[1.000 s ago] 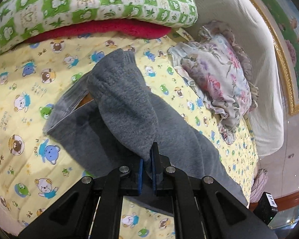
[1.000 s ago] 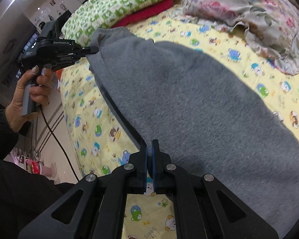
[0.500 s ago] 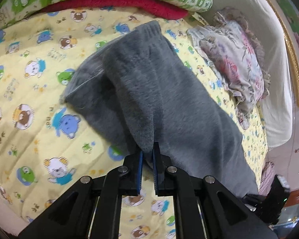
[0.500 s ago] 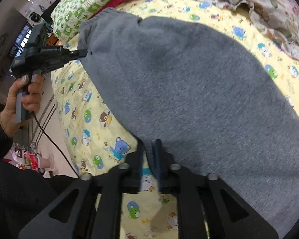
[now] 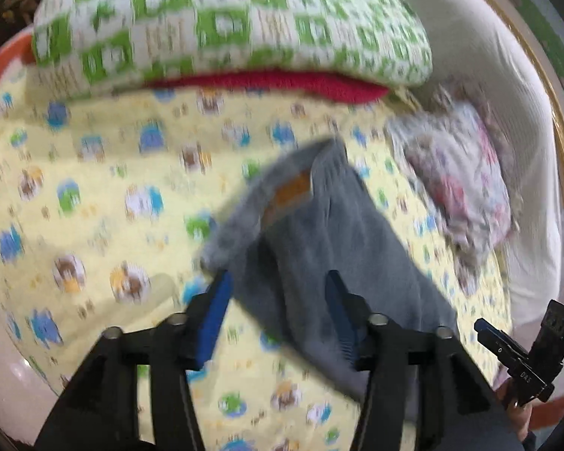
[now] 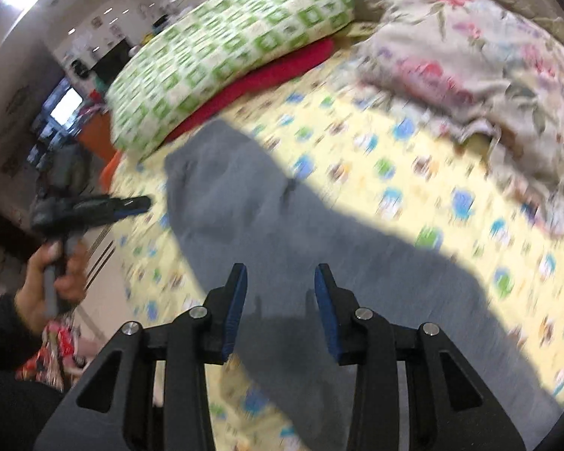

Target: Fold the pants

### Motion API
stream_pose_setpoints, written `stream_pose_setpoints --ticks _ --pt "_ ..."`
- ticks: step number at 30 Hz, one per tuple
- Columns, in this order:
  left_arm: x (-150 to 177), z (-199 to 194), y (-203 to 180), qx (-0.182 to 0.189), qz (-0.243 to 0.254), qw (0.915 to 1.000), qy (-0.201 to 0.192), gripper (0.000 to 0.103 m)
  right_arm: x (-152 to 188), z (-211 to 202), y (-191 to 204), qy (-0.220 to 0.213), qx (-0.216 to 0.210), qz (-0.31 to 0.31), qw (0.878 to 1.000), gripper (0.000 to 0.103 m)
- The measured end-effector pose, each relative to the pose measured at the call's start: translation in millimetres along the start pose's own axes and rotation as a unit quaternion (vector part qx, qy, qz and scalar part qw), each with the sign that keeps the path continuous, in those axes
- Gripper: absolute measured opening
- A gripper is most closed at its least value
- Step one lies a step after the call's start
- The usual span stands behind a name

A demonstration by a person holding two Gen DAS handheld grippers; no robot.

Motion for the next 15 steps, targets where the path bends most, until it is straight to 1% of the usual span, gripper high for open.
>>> stream_pose_setpoints --ticks 2,3,4,6,9,12,15 --pt "-13.3 0.5 -0.6 -0.011 0.001 0.9999 -0.01 0.057 -19.0 8.3 -7.4 -0.001 0.006 0.01 1.0 0.039" --pt "-20.1 2.9 -0.6 -0.019 0.001 0.9997 -0.012 0.062 -27.4 13.9 -12.8 0.0 0.008 0.017 1.0 0.039" --pt "-26.2 7.9 -0.4 -0.027 0.006 0.9996 -0.01 0.064 -35.9 19.9 -19.9 0.002 0.009 0.026 1.0 0.039" --pt "-32.3 20.6 2.4 -0.044 0.015 0.9989 0.001 0.064 -51.4 34.7 -32.8 0.005 0.015 0.045 0.999 0.039" --pt "-31.2 44.9 10.9 -0.058 0.019 0.9976 0.032 0.064 -61.8 57.2 -49.0 0.018 0.024 0.058 0.998 0.039" --pt "-19.5 60.8 18.6 -0.06 0.021 0.9959 0.065 0.064 -56.6 81.7 -58.6 0.058 0.022 0.067 0.996 0.039" --pt "-0.3 69.8 23.9 -0.053 0.027 0.9938 0.094 0.064 -37.6 95.4 -49.7 0.091 0.007 0.049 0.995 0.039"
Point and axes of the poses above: each gripper's, at about its wrist camera, not at the fingertips, and z roughly the way its jaws point, y to its left, x to its underside, the point moved 6 cm from there along z, roughly the way its jaws point, and after that the axes turned 5 degrees about z, right-handed, at the moved point
